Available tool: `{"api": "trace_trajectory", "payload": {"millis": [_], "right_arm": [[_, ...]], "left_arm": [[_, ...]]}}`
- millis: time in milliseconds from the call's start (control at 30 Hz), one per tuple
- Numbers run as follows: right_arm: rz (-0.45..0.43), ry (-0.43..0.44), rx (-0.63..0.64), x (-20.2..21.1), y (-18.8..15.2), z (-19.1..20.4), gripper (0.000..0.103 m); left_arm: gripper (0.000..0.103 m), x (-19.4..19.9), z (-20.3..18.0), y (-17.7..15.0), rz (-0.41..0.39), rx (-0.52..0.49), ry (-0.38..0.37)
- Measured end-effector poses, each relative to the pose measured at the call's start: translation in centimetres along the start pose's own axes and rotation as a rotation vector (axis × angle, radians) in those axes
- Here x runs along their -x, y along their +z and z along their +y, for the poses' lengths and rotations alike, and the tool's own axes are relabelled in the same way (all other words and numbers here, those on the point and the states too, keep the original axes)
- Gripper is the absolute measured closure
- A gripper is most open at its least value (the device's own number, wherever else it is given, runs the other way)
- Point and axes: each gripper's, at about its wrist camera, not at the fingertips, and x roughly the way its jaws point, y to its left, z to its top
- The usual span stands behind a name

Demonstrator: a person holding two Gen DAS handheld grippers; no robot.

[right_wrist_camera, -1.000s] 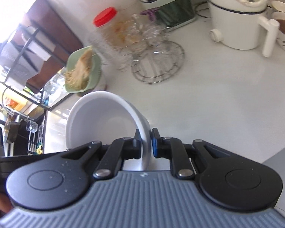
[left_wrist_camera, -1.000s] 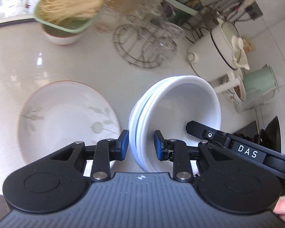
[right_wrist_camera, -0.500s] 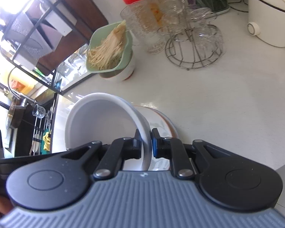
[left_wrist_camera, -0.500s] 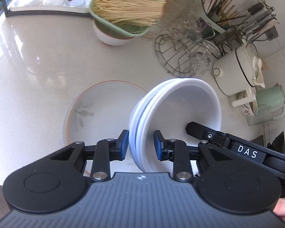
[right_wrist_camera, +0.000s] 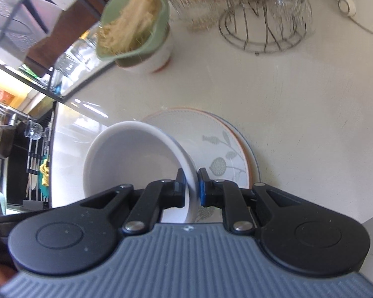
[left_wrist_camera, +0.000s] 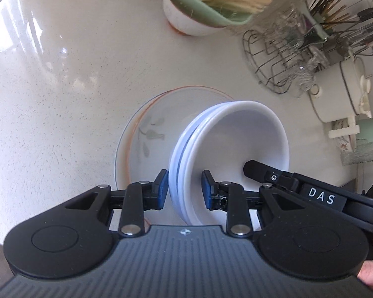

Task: Organize plates and bowls
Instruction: 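Lower the white bowl with both grippers onto the plate stack, then open both grippers and lift them away from the bowl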

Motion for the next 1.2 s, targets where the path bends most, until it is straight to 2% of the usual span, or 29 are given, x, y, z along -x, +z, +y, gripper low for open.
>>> {"api": "trace_trajectory", "payload": {"millis": [367, 600, 667, 700, 767, 1000, 1200], "right_arm": [[0.036, -0.045, -0.025, -2.1, 0.4, -1.0, 0.088], [0.024, -0.023, -0.028, -1.8, 0.7, -1.0, 0.087], [0.009, -0.022, -0.016, -1.4, 0.8, -1.0, 0.081], [0.001, -0.018, -0.010, -1.2, 0.8, -0.9, 0.075], [-0.023, -0.004, 0.003, -0.4, 0.9, -0.9, 0.071], [-0.119, 0.026, 0.050, 3.3, 0.6, -0.5, 0.071], [-0.213, 0.069, 0.084, 7.5, -0.3, -0.4, 0.071]], "left_arm": [[0.071, -3.0, -0.1, 1.2, 0.053, 0.006, -0.016], [0.071, -2.1, -0.6, 1.3, 0.039, -0.010, 0.004], [0.066, -1.6, -0.9, 1.3, 0.029, -0.020, 0.002], [0.063, -1.2, -1.0, 1.4, 0.022, -0.028, 0.000], [0.058, -0.4, -1.6, 1.3, -0.002, -0.044, 0.006], [0.057, 3.4, -2.9, 0.6, -0.082, -0.073, 0.021], [0.057, 7.3, -4.8, -0.8, -0.194, -0.127, 0.035]]}}
